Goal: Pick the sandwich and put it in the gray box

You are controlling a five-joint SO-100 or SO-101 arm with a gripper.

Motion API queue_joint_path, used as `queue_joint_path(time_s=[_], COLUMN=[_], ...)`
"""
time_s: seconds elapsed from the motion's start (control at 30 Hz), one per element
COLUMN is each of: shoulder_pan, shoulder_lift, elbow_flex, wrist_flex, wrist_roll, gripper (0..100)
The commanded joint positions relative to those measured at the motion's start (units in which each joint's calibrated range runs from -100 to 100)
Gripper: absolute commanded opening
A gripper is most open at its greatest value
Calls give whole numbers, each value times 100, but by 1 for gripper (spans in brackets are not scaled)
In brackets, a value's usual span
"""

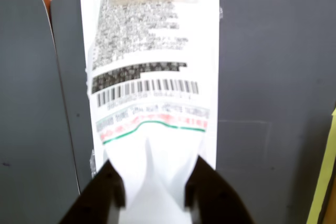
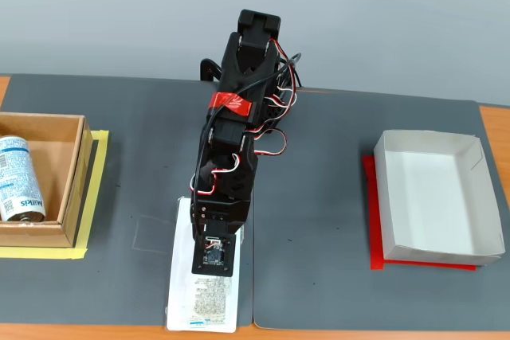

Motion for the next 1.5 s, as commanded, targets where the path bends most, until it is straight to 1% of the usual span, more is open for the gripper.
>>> queue_joint_path(time_s=[0.0,0.2,0.57,0.87,1.17,1.3,1.47], shoulder_pan=[-28,-266,-1102,-2131,-3355,-3922,-4623], shoulder_lift=[-446,-929,-1981,-2634,-3015,-3032,-2939], elbow_flex=[-67,-67,-76,-167,-167,-167,-167], wrist_flex=[-29,-55,-55,-90,-923,-1366,-2043], wrist_roll=[-62,-67,-72,-78,-98,-395,-625], gripper=[2,2,2,2,2,2,2])
